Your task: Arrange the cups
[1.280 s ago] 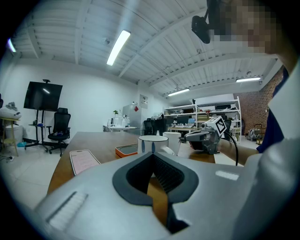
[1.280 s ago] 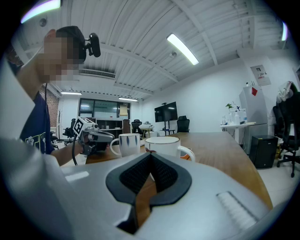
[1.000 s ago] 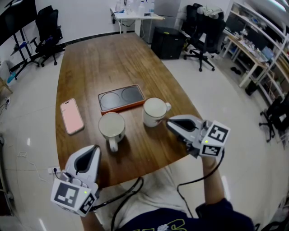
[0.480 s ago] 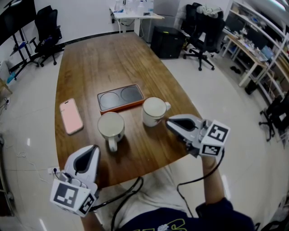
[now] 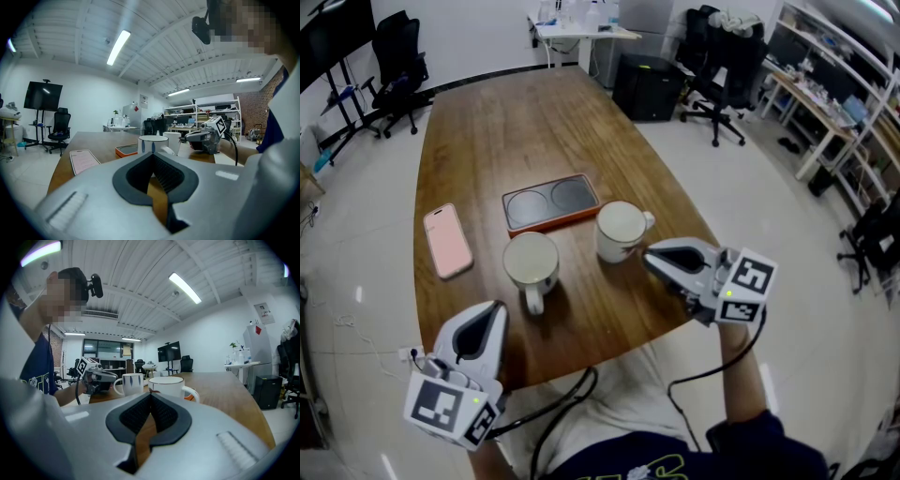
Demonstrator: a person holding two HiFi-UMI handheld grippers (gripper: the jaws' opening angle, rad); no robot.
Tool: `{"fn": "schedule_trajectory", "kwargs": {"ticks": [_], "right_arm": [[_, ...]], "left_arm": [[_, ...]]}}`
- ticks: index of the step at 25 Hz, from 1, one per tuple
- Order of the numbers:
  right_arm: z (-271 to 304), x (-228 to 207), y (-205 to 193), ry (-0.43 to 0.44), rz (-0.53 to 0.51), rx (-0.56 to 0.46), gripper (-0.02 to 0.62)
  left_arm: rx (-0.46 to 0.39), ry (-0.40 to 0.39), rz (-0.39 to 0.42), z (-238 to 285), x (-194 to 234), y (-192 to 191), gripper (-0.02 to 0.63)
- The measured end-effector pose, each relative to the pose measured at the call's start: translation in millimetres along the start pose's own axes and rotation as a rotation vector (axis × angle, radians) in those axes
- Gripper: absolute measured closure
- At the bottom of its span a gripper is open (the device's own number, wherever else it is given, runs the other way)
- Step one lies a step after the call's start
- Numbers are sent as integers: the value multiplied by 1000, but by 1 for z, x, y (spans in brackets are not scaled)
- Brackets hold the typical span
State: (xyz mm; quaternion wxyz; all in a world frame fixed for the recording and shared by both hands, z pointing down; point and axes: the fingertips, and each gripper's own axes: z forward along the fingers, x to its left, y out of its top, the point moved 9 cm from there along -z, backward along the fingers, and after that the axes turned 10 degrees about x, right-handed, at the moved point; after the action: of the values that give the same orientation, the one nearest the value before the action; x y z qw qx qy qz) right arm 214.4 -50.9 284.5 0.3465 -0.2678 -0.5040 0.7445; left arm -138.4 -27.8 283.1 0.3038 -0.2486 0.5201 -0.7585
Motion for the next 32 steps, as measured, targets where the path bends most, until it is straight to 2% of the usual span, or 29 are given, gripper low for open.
{"fn": "schedule_trajectory", "kwargs": {"ticks": [3, 5, 6, 12, 15, 22, 32], "right_arm": [[0, 0, -1, 2, 1, 0, 595], [0, 0, -1, -3, 1, -1, 480], [0, 0, 0, -9, 4, -2, 458], [-1, -1, -1, -55, 22, -5, 403], [1, 2, -1, -79, 31, -5, 350], [5, 4, -1, -120, 45, -7, 335], [18, 11, 4, -140, 60, 3, 270]], "left_arm": [[-1, 0, 1, 0, -1, -1, 603], [-1, 0, 2, 0, -1, -1, 603], [-1, 0, 2, 0, -1, -1, 603], [-3, 0, 2, 0, -1, 0, 603], [-2, 0, 3, 0, 0, -1, 603], [-2, 1, 2, 1, 0, -1, 603], [-1, 1, 2, 1, 0, -2, 603]]}}
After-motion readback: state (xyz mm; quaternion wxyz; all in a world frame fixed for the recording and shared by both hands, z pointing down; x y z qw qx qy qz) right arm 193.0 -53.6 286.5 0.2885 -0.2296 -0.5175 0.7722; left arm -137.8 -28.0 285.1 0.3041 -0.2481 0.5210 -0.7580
